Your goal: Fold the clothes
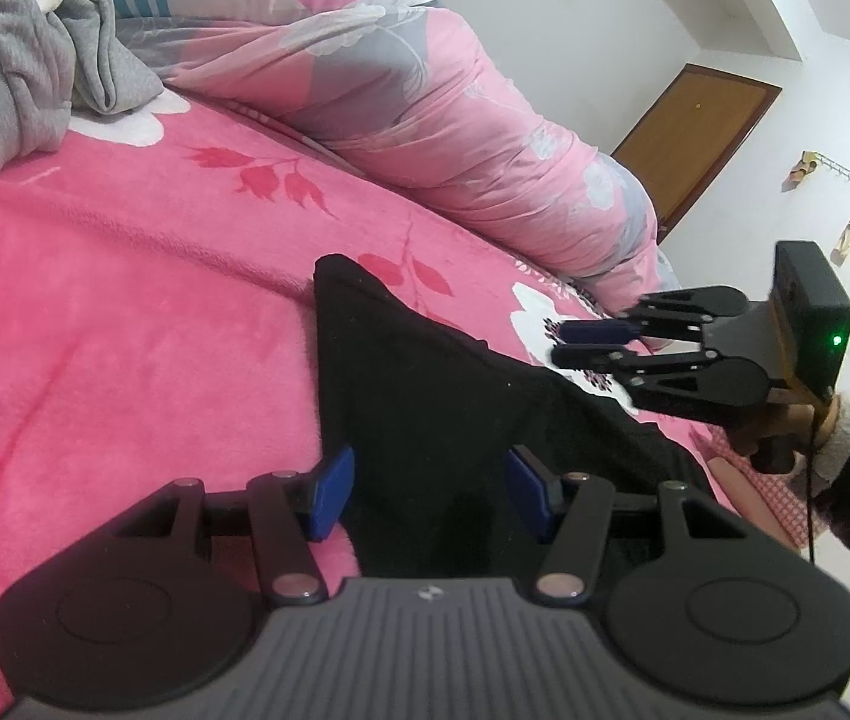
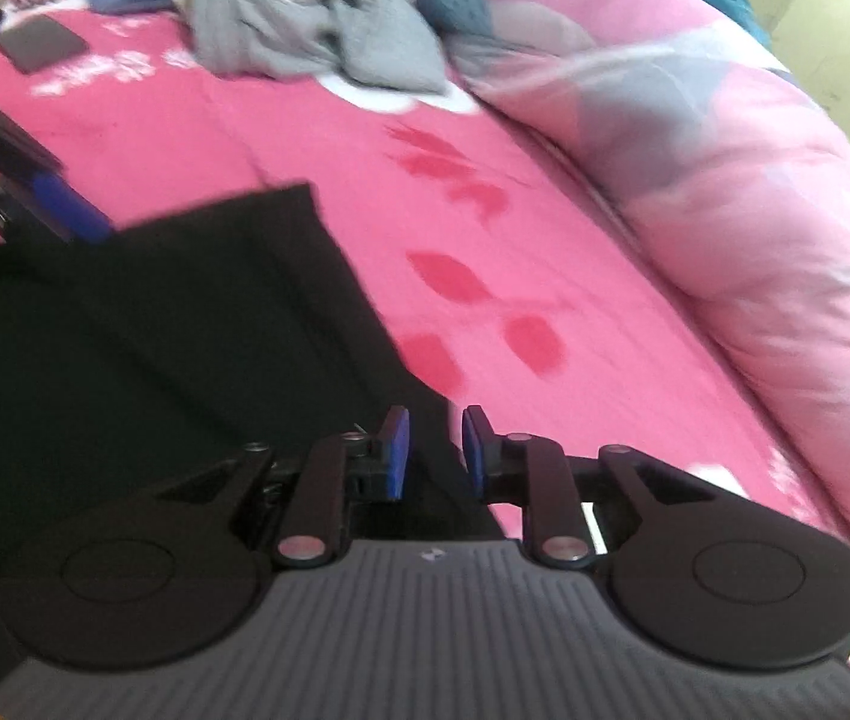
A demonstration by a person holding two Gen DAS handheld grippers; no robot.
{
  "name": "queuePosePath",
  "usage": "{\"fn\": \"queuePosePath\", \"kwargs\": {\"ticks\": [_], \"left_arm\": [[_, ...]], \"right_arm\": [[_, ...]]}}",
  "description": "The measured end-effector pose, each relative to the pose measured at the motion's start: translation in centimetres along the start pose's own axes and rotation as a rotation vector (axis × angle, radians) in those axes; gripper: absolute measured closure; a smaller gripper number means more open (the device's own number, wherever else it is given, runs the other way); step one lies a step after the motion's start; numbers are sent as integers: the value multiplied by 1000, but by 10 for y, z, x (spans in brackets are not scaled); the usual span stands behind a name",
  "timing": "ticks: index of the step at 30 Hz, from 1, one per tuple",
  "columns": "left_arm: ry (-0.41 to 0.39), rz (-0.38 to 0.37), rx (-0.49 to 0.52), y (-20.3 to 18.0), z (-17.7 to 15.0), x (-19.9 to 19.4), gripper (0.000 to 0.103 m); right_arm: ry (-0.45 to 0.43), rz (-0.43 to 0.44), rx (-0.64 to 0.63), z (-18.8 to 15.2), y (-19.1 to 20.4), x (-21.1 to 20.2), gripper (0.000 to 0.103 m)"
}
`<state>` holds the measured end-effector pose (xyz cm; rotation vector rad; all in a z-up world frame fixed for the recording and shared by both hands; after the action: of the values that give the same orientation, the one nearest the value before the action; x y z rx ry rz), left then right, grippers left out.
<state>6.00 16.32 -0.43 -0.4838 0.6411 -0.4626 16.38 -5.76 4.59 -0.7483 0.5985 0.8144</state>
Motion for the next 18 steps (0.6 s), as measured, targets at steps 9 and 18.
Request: {"fn": "queuePosePath", "kwargs": {"ticks": [9, 18], "left_arm": [[3, -11, -6, 2, 1, 2, 46], [2, -6, 0, 1, 0, 3, 46]], "right_arm": [[-35, 99, 381, 11, -33, 58, 81], [-100, -224, 517, -88, -110, -89, 74]]}}
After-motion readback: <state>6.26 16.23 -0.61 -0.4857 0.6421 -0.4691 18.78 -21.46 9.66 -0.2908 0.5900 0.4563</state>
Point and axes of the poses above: each gripper's, at about its wrist camera, not at the fingertips, and x roughly the way its jaws point, y to its left, z to its top, the point moved 5 cm from there along x, roughly the way its jaws point, and after that the axes turned 1 degree about x, right-handed, at the moved point
